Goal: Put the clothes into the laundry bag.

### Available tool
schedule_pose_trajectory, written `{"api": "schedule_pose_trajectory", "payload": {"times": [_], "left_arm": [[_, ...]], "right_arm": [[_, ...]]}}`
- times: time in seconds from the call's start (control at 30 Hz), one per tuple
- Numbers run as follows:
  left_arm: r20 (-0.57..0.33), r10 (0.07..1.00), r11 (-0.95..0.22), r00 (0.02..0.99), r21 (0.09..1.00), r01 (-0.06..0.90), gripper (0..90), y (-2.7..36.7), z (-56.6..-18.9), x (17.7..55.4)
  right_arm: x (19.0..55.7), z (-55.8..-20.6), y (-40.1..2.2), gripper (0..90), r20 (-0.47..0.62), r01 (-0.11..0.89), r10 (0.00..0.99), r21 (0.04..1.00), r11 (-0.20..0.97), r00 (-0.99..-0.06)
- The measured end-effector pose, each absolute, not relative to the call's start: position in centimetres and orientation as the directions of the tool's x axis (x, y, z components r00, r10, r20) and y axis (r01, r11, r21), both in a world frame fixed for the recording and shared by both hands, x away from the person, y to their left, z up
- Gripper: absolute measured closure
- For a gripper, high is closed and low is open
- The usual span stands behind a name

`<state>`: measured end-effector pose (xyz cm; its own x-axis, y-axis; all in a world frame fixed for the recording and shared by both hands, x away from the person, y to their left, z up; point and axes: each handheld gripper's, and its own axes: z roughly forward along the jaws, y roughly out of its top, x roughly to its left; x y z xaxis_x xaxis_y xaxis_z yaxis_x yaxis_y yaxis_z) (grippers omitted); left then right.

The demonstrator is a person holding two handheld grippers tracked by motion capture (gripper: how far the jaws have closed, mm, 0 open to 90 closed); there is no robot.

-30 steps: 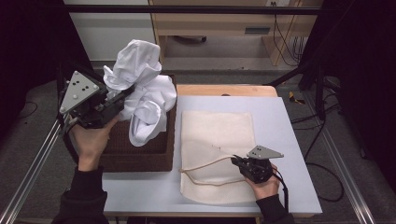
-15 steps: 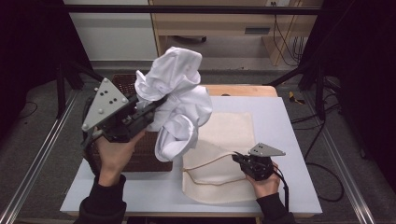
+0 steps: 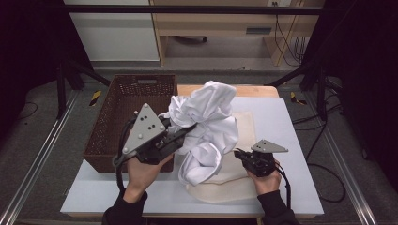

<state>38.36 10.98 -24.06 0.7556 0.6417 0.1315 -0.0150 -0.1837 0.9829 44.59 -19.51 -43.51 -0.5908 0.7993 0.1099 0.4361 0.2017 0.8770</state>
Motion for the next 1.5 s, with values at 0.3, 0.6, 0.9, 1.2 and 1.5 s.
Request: {"api": "schedule_pose_trajectory", "payload": {"times": [0.3,0.6,0.9,1.2,1.5], "left_arm": [[0.084,0.584,-0.187,0.807,0.982,0.033,73.9,9.4,-27.8,37.0],[0.043,0.553,-0.221,0.832,0.970,0.097,73.8,7.5,-31.8,36.4],[0.018,0.533,-0.279,0.846,0.947,0.156,73.7,6.4,-35.5,35.2],[-0.011,0.581,-0.375,0.814,0.884,0.280,73.5,5.1,-40.6,36.9],[-0.009,0.618,-0.429,0.786,0.834,0.347,70.4,4.0,-43.2,38.5]], "right_arm": [[45.2,-43.6,-19.5,87.3,0.116,0.439,0.806,0.878,0.190,-0.581],[45.5,-43.6,-19.6,87.4,0.126,0.444,0.812,0.879,0.175,-0.570],[45.5,-43.8,-19.4,87.4,0.117,0.450,0.810,0.872,0.193,-0.574],[45.5,-44.0,-19.2,87.2,0.118,0.458,0.810,0.866,0.199,-0.574],[45.2,-43.7,-19.3,87.2,0.125,0.440,0.795,0.878,0.191,-0.593]]}}
